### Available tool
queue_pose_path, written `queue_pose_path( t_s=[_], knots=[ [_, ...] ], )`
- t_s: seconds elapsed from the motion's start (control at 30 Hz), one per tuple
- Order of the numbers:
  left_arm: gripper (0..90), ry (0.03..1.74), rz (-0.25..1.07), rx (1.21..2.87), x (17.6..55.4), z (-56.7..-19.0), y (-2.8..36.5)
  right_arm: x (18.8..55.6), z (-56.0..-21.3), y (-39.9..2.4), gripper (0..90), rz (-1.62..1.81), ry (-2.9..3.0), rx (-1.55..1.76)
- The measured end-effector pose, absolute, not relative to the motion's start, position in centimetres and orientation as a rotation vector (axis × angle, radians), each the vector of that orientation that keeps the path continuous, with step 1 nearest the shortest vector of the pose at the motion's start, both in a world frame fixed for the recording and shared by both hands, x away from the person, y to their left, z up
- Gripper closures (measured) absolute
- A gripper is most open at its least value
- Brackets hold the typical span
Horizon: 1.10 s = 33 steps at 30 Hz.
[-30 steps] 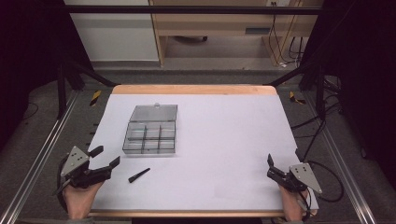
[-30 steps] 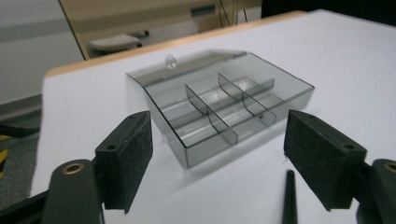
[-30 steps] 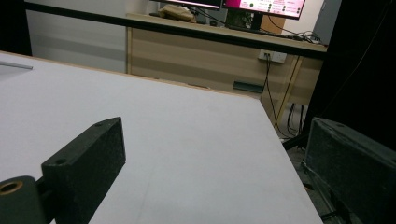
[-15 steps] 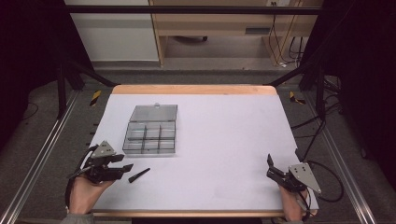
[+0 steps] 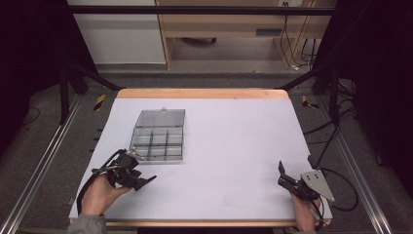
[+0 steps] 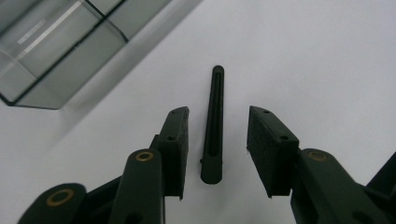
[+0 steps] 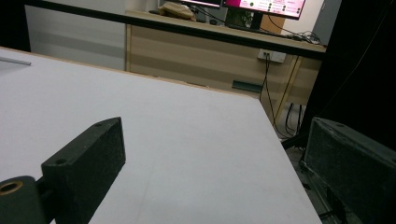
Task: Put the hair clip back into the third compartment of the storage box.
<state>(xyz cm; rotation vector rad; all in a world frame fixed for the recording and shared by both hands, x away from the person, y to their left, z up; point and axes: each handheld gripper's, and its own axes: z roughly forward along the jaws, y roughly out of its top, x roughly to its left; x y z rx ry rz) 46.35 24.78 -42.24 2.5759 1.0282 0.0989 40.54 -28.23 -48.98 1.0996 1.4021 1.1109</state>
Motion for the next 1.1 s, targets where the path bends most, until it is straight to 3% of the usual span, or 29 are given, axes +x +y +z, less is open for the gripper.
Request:
queue_pose_path(
  t_s=[0.23, 1.1],
  knots=[
    [64.2, 1.059, 0.029, 2.631, 47.3, -43.0, 24.2, 40.6, -49.0, -28.1, 5.2, 1.105, 1.407, 1.099],
    [73.8, 1.060, -0.002, 2.782, 48.1, -44.1, 22.8, 40.6, -49.0, -28.1, 5.2, 1.102, 1.408, 1.098]
  ],
)
